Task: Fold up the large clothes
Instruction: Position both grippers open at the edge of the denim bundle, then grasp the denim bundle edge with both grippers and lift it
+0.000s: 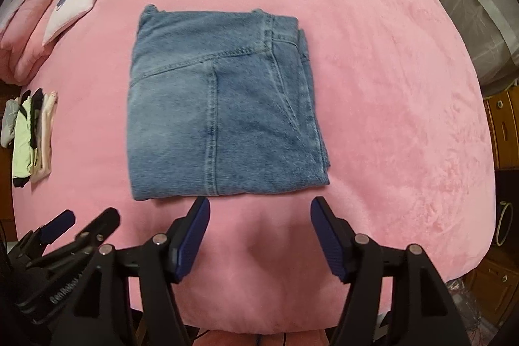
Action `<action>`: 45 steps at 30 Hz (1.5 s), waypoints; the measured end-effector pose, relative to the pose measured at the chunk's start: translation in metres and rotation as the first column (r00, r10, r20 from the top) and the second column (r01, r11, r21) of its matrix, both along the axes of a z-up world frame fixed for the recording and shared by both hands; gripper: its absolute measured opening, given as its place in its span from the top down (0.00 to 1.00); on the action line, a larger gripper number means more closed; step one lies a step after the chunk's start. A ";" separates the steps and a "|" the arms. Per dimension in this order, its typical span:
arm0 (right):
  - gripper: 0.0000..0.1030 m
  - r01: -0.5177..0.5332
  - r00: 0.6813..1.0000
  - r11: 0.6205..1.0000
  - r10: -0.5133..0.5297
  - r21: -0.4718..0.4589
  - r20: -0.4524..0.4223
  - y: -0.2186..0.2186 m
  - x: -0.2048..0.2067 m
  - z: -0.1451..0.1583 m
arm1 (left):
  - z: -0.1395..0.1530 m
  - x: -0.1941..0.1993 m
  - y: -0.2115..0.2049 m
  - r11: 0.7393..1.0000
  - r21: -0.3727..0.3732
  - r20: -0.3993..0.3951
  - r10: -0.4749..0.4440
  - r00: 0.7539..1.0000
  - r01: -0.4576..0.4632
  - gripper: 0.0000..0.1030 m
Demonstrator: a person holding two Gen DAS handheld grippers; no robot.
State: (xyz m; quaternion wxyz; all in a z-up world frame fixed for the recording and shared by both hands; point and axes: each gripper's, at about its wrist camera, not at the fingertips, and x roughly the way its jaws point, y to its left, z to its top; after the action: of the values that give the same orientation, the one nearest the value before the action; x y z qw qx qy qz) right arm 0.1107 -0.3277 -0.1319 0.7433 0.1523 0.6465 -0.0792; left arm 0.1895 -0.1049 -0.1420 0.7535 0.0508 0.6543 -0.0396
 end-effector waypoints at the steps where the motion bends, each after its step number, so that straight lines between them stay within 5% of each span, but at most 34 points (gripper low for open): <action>1: 0.33 -0.007 1.000 1.000 0.007 -0.004 0.003 0.001 0.001 0.003 | 0.002 0.000 -0.001 1.000 -0.002 0.003 -0.002 1.000 0.002 0.17; 22: 0.32 -0.035 0.998 0.999 0.035 -0.002 -0.055 0.004 0.033 -0.023 | -0.016 0.026 -0.007 1.000 0.010 -0.028 0.017 0.999 -0.017 0.17; 37: 0.32 -0.024 0.995 0.998 0.029 0.060 -0.100 -0.047 0.069 -0.099 | -0.090 0.083 0.005 0.998 0.013 -0.046 0.056 0.997 -0.055 0.17; 45: 0.32 -0.063 0.997 0.952 0.045 0.299 0.068 -0.096 0.063 -0.144 | -0.114 0.098 0.022 0.991 -0.133 -0.003 0.030 1.000 -0.030 0.17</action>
State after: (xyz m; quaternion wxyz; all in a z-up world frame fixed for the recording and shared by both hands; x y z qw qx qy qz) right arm 0.1735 -0.4236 -0.2761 0.7324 0.2483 0.6324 0.0453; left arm 0.2880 -0.0830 -0.2560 0.7555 -0.0092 0.6511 -0.0718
